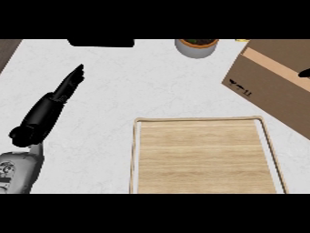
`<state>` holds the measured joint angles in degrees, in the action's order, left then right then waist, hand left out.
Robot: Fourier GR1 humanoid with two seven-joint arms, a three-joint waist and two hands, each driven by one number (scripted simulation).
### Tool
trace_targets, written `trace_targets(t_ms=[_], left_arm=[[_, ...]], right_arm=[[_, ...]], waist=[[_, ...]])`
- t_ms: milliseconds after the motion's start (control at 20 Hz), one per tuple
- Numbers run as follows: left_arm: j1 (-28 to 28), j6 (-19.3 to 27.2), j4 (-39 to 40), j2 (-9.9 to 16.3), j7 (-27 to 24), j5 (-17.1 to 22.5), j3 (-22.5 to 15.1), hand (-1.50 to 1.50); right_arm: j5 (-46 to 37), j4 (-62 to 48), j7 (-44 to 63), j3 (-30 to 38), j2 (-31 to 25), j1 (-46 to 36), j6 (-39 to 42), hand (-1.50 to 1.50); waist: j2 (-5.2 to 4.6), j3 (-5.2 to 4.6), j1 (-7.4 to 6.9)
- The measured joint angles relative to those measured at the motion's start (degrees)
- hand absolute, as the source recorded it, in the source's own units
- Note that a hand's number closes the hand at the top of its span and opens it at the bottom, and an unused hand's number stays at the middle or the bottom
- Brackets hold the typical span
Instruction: Pick the croissant from the tray and place it in the cardboard box
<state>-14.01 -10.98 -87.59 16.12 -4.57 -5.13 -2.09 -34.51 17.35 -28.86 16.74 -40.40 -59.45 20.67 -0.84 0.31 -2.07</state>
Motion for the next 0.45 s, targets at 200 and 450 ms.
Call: trace_targets(t_ms=[200,450], left_arm=[[0.06,-0.02,-0.39,-0.1,0.29,-0.15,-0.17,0.0],[-0.88,0.15,0.24,-0.53,-0.06,-0.54,-0.26,0.0]], right_arm=[[9.66,-4.61,3.53,10.12,-0.75,-2.26,1.93,-1.5],[16.44,-8.47,6.56,17.55,-3.93,-1.74,1.84,-1.5]], waist=[[-0.03,-0.04,-0.02],[-0.53,-0.05,-0.5]])
